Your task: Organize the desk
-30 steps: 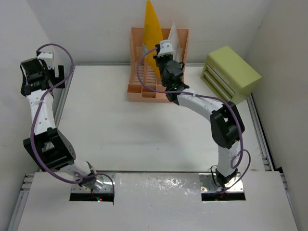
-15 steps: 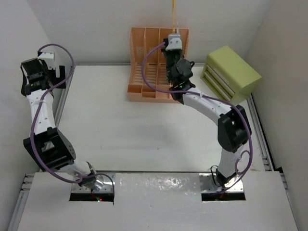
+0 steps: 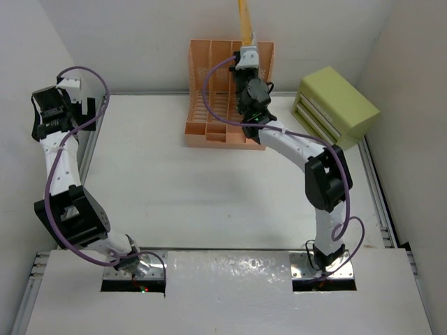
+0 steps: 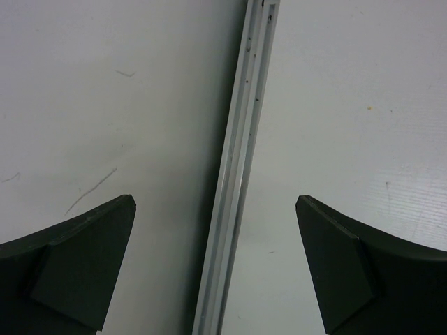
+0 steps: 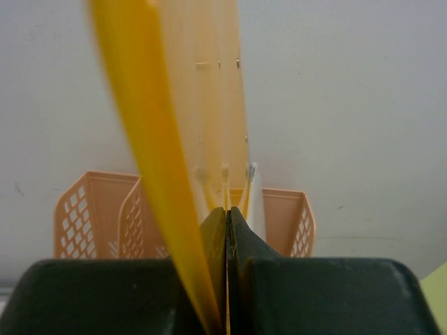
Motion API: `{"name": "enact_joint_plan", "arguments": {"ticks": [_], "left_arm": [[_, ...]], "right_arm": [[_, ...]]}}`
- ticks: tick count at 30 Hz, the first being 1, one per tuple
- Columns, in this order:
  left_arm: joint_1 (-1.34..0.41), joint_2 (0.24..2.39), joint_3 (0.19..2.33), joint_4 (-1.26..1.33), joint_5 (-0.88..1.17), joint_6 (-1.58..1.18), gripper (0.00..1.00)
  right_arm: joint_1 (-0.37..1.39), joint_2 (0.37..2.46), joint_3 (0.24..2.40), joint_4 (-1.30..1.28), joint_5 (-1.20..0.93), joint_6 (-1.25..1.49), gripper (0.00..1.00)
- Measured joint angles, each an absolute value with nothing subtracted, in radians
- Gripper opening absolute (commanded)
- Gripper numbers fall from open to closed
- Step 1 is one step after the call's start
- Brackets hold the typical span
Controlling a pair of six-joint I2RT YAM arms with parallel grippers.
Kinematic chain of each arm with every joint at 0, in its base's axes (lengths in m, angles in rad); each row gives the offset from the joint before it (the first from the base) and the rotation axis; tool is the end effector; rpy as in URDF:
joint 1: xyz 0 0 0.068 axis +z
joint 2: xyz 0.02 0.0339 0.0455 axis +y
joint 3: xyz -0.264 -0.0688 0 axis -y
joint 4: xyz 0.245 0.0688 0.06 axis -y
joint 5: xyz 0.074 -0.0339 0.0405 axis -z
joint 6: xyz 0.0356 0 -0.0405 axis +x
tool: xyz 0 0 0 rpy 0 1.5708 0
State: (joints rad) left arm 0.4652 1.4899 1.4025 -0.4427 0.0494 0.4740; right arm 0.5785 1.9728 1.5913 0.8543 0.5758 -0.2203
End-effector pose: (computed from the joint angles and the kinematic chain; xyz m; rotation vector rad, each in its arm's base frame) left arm 0.3069 0.1521 0.3596 0.0397 2.1417 0.5082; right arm 0.4003 0.2383 0.3682 0.0606 1.1773 -0.0002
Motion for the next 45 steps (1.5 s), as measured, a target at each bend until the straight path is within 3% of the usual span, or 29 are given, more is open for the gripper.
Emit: {"name": "enact_joint_plan", "arguments": {"ticks": [7,15,29,45], "left_arm": [[0.465,1.489,1.374,-0.437,0.045,0.482,1.00],[0.465,1.485,1.359,-0.427,0.042,0.494,1.00],[0.465,1.485,1.357,-0.422,0.043,0.496,1.00],[0.465,1.477,1.332,-0.414,0.043,0.506,1.00]], "right_arm": [[0.558,2.056,1.765,0.760,0.570,-0.070,0.00],[0.540,2.059,1.776,0.719,0.546,0.053,0.00],[0.609,1.963,1.646,0.750,0.546,-0.166,0.00],[0.615,1.866,1.629,0.749,0.535,-0.179,0.00]]}}
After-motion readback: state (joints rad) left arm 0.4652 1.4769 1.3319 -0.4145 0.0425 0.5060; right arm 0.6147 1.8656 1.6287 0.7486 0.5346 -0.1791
